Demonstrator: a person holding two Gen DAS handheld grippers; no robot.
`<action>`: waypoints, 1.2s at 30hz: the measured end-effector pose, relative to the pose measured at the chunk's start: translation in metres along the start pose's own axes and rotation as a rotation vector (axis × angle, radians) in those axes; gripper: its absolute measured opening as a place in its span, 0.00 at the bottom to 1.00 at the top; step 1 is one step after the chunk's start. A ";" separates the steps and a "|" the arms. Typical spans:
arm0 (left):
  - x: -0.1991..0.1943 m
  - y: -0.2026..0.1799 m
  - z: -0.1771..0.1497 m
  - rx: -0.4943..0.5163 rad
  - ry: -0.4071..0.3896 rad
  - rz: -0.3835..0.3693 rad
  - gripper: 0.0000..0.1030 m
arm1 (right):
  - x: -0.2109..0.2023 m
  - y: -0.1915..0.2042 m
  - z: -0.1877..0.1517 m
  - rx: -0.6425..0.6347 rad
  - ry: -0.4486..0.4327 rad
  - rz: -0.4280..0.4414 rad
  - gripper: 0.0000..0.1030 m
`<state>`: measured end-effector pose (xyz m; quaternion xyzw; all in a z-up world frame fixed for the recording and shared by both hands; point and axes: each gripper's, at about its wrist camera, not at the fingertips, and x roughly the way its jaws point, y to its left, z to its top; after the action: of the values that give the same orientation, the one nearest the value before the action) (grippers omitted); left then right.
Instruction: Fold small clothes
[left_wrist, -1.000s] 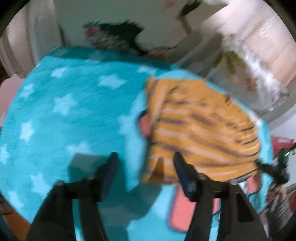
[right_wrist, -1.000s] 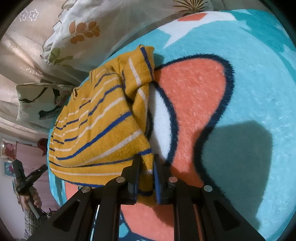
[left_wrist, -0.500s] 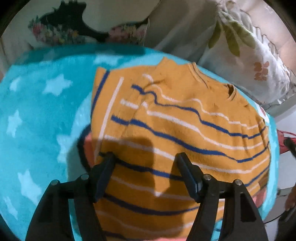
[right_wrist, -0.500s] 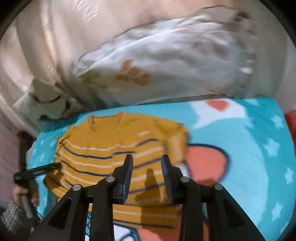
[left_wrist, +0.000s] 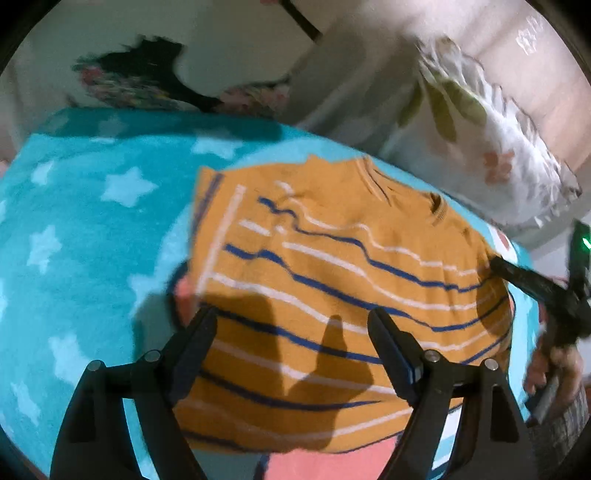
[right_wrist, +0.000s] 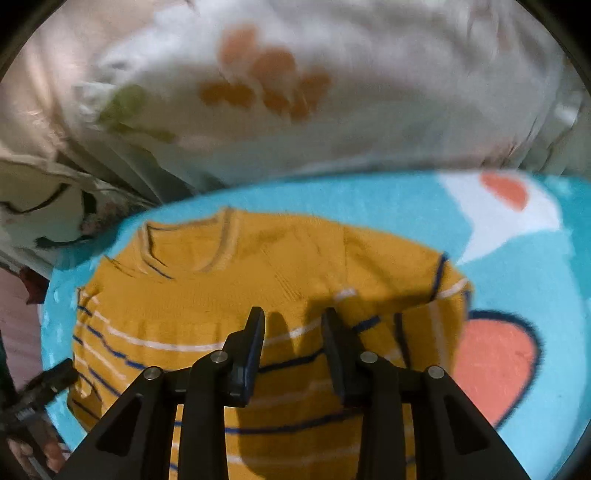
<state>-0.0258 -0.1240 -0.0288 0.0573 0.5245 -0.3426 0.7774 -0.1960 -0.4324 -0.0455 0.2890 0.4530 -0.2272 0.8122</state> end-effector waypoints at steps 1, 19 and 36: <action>-0.002 0.004 -0.002 -0.022 -0.007 0.001 0.80 | -0.012 0.006 -0.005 -0.025 -0.023 0.000 0.33; -0.012 0.017 -0.040 -0.193 0.002 0.066 0.84 | -0.052 -0.002 -0.077 -0.040 -0.032 0.025 0.48; -0.084 -0.008 -0.112 -0.169 -0.086 0.174 0.84 | -0.095 0.004 -0.132 -0.216 -0.055 -0.116 0.53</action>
<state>-0.1353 -0.0401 -0.0047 0.0223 0.5108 -0.2303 0.8280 -0.3191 -0.3298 -0.0178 0.1668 0.4685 -0.2317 0.8361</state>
